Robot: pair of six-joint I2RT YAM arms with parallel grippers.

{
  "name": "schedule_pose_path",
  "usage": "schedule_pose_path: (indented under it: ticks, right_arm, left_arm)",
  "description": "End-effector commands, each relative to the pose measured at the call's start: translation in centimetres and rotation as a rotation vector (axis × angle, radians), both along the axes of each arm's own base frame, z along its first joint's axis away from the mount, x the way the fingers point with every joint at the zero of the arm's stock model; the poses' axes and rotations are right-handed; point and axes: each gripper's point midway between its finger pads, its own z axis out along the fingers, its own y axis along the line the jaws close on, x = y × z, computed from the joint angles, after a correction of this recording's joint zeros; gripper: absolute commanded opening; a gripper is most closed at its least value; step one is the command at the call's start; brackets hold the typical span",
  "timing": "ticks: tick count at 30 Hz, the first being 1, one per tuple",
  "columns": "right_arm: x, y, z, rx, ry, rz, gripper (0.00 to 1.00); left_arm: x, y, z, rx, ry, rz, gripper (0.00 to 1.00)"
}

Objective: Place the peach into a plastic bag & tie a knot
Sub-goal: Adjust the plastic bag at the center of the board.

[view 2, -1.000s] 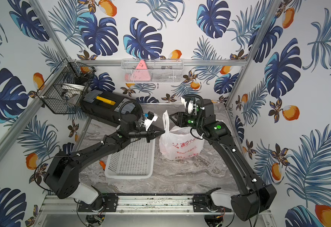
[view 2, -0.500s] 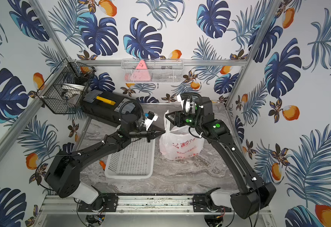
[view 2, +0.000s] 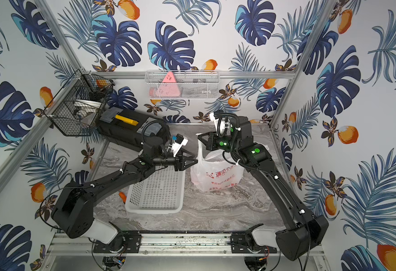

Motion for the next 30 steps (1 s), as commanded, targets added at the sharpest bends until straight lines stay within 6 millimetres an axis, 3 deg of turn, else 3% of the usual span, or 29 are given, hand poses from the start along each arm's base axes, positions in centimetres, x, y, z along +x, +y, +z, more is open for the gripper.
schedule_pose_path:
  ticks: [1,4,11,18,24,30]
  right_arm:
    - [-0.3,0.3,1.3,0.051,-0.023,0.015,0.07]
    - [-0.6,0.3,1.7,0.06,-0.026,0.02,0.07]
    - [-0.8,0.7,2.5,0.104,-0.016,0.04,0.06]
    - [-1.6,0.9,3.0,0.138,-0.008,0.07,0.05]
    - [-1.9,1.2,2.9,0.168,0.006,0.091,0.04]
    - [-1.5,1.5,3.2,0.182,0.011,0.093,0.04]
  left_arm:
    - [-0.5,0.0,1.6,-0.04,-0.043,-0.026,0.7]
    - [0.5,0.1,1.6,-0.037,-0.048,-0.005,0.8]
    - [1.6,-2.5,1.7,-0.022,-0.061,-0.013,0.85]
    - [3.8,-1.9,1.4,-0.025,-0.091,0.088,0.79]
    - [4.3,-1.5,2.9,-0.099,-0.102,0.07,0.77]
    - [3.9,-2.8,2.6,-0.174,-0.037,0.014,0.62]
